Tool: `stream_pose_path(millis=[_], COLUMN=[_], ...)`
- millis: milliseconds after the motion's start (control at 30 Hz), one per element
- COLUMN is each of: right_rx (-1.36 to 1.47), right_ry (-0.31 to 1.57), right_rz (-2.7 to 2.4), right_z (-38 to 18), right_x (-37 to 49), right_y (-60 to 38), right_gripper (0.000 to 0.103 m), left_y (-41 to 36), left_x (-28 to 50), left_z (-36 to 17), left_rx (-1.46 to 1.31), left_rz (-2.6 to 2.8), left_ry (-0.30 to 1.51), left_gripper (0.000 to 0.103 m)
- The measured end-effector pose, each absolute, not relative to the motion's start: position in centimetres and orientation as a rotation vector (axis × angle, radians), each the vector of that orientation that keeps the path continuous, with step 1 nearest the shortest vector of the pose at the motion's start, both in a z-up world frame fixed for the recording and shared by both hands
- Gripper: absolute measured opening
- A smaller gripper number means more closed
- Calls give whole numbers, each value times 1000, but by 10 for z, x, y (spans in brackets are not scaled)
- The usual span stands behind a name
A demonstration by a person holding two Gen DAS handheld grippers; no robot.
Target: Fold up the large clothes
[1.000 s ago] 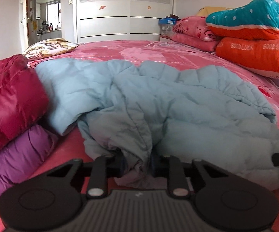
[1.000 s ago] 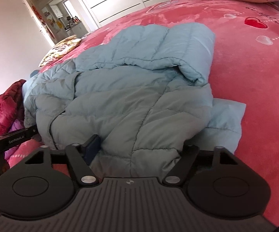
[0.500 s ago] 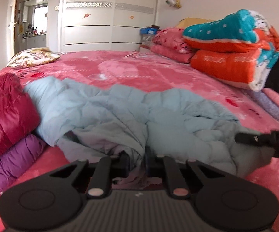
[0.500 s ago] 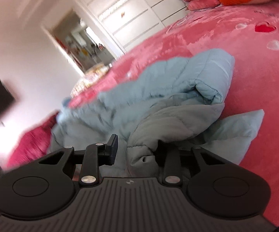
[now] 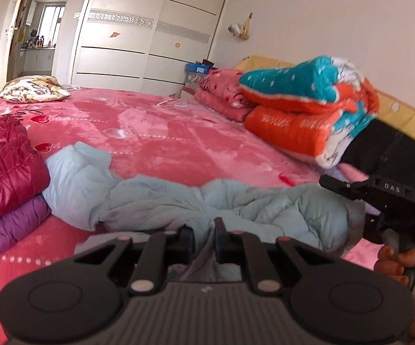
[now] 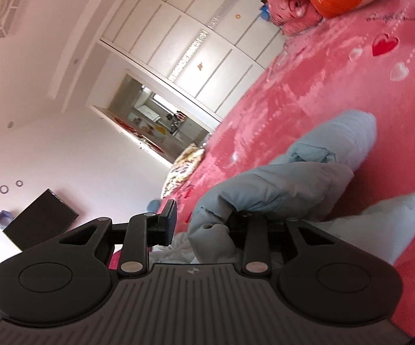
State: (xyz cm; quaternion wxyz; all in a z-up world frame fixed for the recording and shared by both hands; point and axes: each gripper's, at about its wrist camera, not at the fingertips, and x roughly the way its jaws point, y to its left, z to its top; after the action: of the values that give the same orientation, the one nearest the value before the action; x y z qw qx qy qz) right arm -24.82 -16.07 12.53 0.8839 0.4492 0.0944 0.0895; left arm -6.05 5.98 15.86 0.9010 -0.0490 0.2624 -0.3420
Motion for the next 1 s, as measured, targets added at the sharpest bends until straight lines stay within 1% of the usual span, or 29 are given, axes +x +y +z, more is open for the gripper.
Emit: stream_pose_path(millis=[133,200,300,400,433,467,533,600,633,667,700,733,767,800,933,1000], right_rx=[984,947,871,789,778,774,770,763,755,743,734,728,720,707,591,528], right_ry=[202,217,259,349,379,400,430,449,454,457,457,454,449,446,446,446], right_rz=[169,96,-14,-86,-100,-106,-111,-107,-103,-100,-93,-83,-73,-64,-51,-24], right_z=[133,136,133,122,115,110,101,99,101,102,103,106,108,110,114,118], right_x=[-262,-264,-257,-252,-250,-251,-253,-257,-261,-265,-269,-277,-282,-287,-304,-312], right_y=[-168,-173,-177,-176,-176,-176,-176,-177,-178,-177,-178,-175,-174,-175,-168,-166], right_gripper=[40,40,40,43,46,52,58,61,70,80,84,92,98,99,100,101], left_y=[74,80,80,83,86,90,96,101,105,106,109,112,115,117,128,132], left_x=[-66,-61,-57,-57,-58,-60,-66,-74,-79,-85,-90,-96,-101,-107,-128,-136], left_z=[167,165,153,138,135,132,126,120,117,115,113,112,110,110,111,112], left_rx=[-204,-241,-194,-138,-135,-140,-149,-144,-136,-122,-108,-93,-76,-60,-14,10], left_rz=[-714,-703,-656,-615,-611,-608,-600,-600,-602,-603,-604,-609,-616,-625,-684,-716], left_ry=[591,619,640,670,680,689,704,708,710,711,710,706,700,693,657,636], left_gripper=[10,10,10,12,13,13,14,19,20,23,28,30,34,38,47,55])
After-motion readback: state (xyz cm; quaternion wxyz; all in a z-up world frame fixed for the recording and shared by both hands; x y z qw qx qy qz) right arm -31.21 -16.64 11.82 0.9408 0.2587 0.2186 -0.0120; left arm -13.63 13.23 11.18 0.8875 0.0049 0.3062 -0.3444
